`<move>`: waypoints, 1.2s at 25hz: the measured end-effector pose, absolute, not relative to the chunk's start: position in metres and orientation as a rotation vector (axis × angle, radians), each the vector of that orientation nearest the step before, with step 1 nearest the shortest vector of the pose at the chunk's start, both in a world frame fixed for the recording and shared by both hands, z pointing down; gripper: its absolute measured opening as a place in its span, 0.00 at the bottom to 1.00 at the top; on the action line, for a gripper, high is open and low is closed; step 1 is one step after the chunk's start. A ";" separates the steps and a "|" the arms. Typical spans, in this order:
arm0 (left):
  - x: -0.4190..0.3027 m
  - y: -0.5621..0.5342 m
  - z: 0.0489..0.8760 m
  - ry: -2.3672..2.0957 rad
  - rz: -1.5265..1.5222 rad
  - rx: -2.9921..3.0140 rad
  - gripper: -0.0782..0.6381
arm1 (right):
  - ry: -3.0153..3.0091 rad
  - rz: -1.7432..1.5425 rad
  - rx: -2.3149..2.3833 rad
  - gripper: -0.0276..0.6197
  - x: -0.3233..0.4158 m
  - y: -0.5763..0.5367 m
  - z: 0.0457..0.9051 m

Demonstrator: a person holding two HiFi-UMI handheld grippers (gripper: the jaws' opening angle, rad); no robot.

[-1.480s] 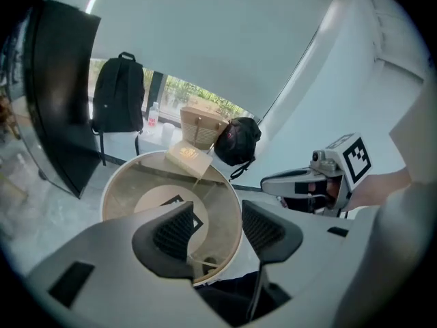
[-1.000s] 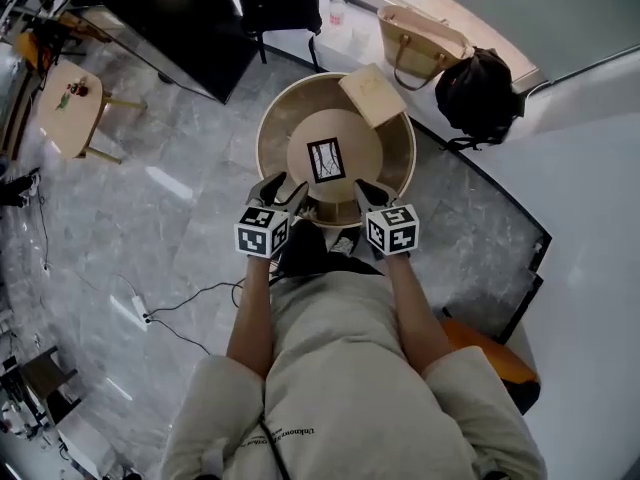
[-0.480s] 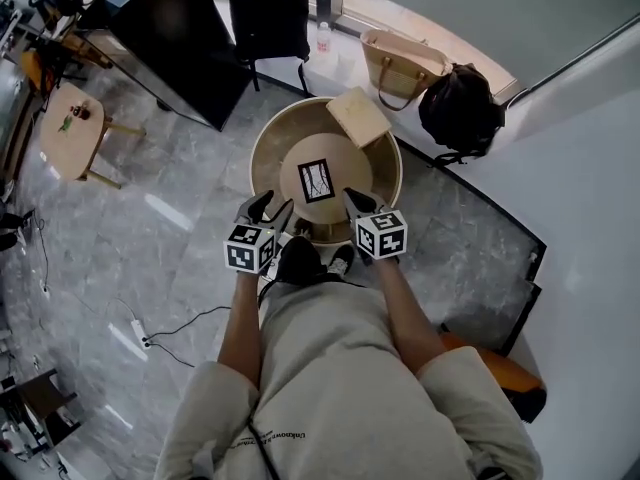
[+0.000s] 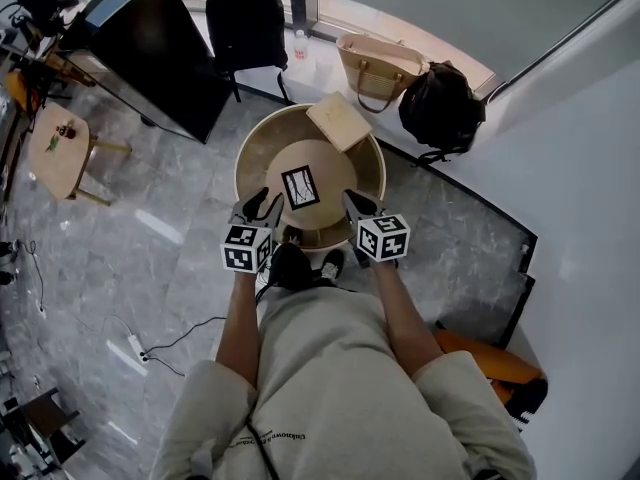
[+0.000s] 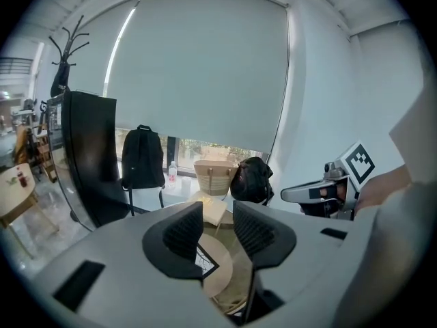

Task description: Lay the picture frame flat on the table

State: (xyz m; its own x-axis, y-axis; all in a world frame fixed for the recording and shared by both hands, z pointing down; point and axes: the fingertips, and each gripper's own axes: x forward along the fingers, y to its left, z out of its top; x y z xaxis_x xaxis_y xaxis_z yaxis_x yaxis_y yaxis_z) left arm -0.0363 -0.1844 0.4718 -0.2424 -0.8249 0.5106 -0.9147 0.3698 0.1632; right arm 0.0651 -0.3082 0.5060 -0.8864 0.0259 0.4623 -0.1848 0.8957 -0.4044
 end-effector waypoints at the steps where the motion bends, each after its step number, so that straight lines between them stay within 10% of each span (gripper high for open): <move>1: -0.035 -0.186 0.471 -2.124 0.224 1.499 0.31 | -2.597 0.623 0.117 0.10 0.067 -0.310 0.506; 30: -0.018 -0.178 0.472 -2.114 0.166 1.481 0.14 | -2.639 0.739 0.022 0.10 0.092 -0.306 0.491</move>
State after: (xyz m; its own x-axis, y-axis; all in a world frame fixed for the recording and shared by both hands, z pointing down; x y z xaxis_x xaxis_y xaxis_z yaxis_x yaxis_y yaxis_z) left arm -0.0182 -0.1780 0.4723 -0.2435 -0.8318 0.4989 -0.8996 0.3859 0.2044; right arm 0.0923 -0.3060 0.4908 -0.9207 0.0905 0.3797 -0.1198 0.8604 -0.4954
